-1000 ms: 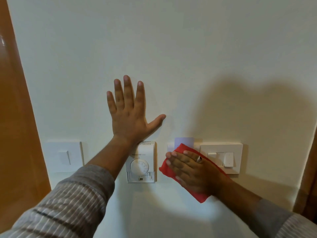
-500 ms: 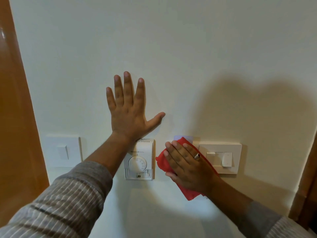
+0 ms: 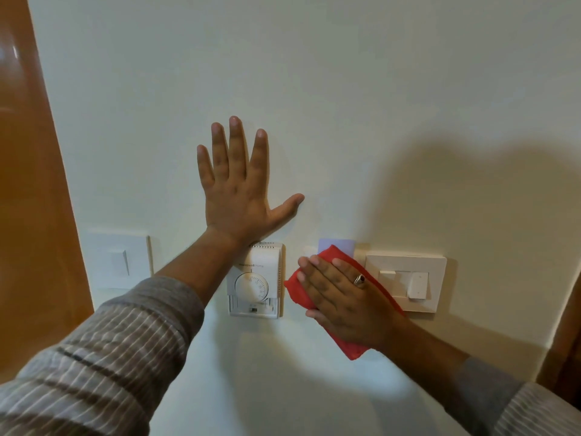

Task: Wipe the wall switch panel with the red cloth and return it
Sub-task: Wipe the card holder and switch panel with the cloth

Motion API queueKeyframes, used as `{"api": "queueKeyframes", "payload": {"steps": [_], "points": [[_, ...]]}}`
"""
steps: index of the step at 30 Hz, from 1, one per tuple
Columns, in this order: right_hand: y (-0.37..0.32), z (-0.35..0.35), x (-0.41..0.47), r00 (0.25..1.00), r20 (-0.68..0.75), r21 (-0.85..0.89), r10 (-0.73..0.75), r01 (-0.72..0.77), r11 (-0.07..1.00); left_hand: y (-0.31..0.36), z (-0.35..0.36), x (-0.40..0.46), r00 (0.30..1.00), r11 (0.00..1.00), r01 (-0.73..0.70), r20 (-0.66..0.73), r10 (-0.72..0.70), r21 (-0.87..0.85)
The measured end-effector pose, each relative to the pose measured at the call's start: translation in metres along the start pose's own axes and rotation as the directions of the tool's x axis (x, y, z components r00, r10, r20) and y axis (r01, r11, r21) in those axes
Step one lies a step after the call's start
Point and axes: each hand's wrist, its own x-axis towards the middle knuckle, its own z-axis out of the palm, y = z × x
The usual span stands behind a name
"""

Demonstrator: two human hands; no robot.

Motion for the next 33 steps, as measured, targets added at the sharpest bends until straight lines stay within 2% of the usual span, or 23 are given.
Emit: {"api": "queueKeyframes", "payload": {"steps": [5, 12, 14, 18, 20, 24, 26, 30, 33], "points": [[0.01, 0.001, -0.035, 0.983, 0.044, 0.058, -0.176, 0.174, 0.983, -0.001, 0.001, 0.0, 1.0, 1.0, -0.009, -0.012, 0.009, -0.018], [-0.006, 0.0, -0.003, 0.999, 0.024, 0.025, 0.047, -0.048, 0.999, 0.001, 0.001, 0.001, 1.0, 1.0, -0.005, -0.021, 0.005, -0.002], [-0.01, 0.004, -0.003, 0.999, 0.032, 0.017, 0.032, -0.033, 0.999, -0.001, 0.001, 0.002, 1.0, 1.0, -0.007, -0.025, 0.007, -0.002], [0.005, 0.003, -0.021, 0.993, 0.041, 0.05, -0.111, 0.109, 0.993, -0.001, 0.001, 0.001, 1.0, 1.0, -0.006, -0.027, 0.005, -0.01], [0.007, 0.002, -0.018, 0.997, 0.033, 0.072, -0.068, 0.066, 0.995, 0.0, 0.0, 0.001, 1.0, 1.0, 0.003, -0.02, -0.003, -0.009], [-0.01, 0.001, 0.002, 0.991, 0.039, 0.036, 0.127, -0.129, 0.991, 0.003, 0.0, 0.002, 1.0, 1.0, 0.009, -0.015, -0.009, -0.007], [-0.012, 0.001, 0.0, 0.993, 0.045, 0.046, 0.111, -0.113, 0.993, 0.001, -0.001, 0.001, 1.0, 1.0, 0.01, -0.019, -0.01, -0.006], [-0.002, 0.004, -0.023, 0.996, 0.092, 0.084, -0.017, 0.009, 0.996, 0.001, 0.0, 0.001, 1.0, 1.0, 0.001, -0.028, -0.001, -0.015], [0.0, 0.002, -0.021, 0.994, 0.063, 0.064, 0.092, -0.096, 0.993, 0.001, 0.002, 0.001, 0.999, 1.0, 0.01, -0.035, -0.01, -0.012]]}}
